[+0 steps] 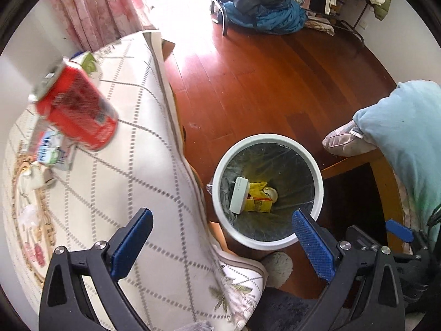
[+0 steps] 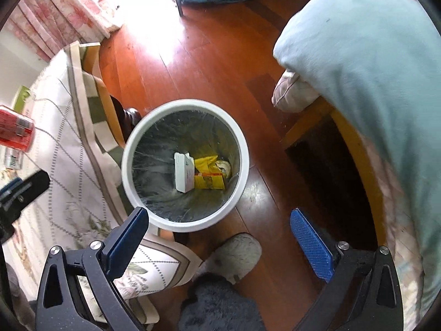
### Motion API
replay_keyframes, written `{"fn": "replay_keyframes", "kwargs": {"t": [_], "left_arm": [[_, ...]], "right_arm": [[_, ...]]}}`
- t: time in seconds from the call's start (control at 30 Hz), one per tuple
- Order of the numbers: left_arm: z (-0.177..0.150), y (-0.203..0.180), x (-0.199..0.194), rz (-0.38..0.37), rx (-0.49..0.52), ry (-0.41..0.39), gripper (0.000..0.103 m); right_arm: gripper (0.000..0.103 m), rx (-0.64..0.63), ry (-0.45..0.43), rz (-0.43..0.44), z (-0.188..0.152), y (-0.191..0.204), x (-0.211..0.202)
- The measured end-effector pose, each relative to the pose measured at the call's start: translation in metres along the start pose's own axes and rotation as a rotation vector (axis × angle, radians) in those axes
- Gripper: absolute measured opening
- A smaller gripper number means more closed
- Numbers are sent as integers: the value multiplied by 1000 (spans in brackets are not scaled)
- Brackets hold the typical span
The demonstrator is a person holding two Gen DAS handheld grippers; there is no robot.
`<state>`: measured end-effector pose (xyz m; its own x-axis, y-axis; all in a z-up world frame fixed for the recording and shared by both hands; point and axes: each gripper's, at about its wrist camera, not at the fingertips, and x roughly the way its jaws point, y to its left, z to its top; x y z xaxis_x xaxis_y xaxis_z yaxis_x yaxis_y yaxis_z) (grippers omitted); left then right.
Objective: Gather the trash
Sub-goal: 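Grasp the red Coca-Cola can with the right gripper while the left gripper grasps a crumpled wrapper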
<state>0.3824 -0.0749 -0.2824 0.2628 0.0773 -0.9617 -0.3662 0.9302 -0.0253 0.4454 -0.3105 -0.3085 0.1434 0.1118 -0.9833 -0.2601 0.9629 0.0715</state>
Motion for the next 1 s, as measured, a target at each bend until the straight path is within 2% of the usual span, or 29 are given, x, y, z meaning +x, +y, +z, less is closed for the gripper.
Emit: {"fn": "replay_keyframes", "kwargs": {"t": [0.33,0.6,0.7,0.8,1.0], "left_arm": [[-22,14,-64,3,-24,-82,103],[-30,48,-104,30,-79,-150,103],[-30,81,-109,40,-149,-150,103],[-32,134,-103,81,-260,-144,103],[-49,240,-59,174,-489,-90,103]], "right_arm": [[103,-12,-89,14,-23,15,-76],[103,-12,-145,60,-35,40,-126],[103,-41,-165,123,-32,66,-134],[103,-94,-175,165,-26,101,-132],[103,-232,-196,268,-1,208,-95]]}}
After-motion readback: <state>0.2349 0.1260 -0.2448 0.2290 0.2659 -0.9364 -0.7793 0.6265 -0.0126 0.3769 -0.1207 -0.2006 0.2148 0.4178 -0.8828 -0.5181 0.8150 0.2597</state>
